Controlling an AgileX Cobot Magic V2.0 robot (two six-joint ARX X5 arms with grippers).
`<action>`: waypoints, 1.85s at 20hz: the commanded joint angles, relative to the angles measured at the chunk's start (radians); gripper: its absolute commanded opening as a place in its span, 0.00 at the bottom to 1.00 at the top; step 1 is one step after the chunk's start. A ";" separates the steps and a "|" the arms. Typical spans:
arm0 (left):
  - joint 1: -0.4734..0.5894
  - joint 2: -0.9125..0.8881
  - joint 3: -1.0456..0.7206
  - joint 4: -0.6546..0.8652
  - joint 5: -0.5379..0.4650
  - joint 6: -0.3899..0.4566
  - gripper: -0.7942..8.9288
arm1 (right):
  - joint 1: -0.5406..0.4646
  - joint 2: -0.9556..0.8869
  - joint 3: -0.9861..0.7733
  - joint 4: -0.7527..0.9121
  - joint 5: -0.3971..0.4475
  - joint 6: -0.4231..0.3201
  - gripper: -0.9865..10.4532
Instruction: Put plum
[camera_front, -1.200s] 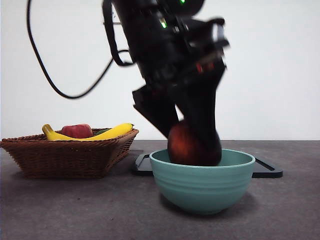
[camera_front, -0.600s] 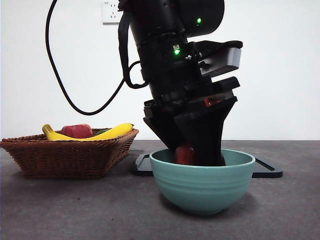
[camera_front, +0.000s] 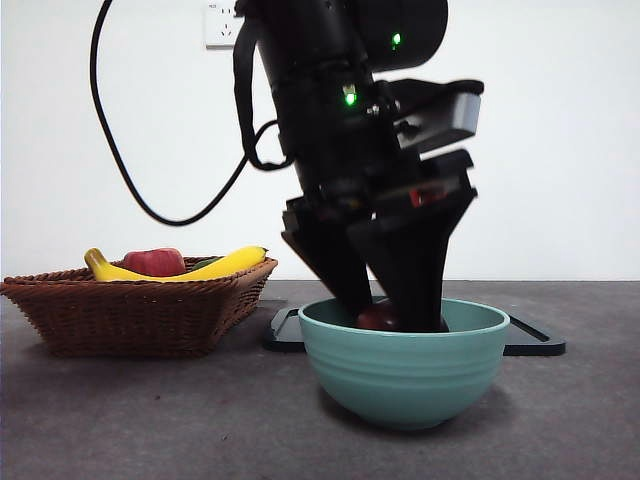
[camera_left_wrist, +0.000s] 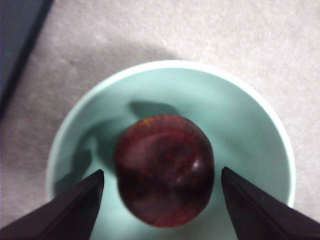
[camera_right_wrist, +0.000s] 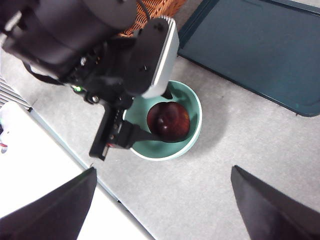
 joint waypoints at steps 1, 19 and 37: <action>0.008 -0.043 0.062 0.007 -0.004 -0.002 0.47 | 0.004 0.008 0.021 0.010 -0.002 0.003 0.46; 0.318 -0.698 -0.270 0.048 0.188 -0.222 0.47 | 0.004 0.008 0.020 0.011 0.001 0.003 0.46; 0.310 -0.837 -0.546 0.085 0.527 -0.241 0.47 | 0.005 0.014 0.019 0.012 0.016 0.031 0.46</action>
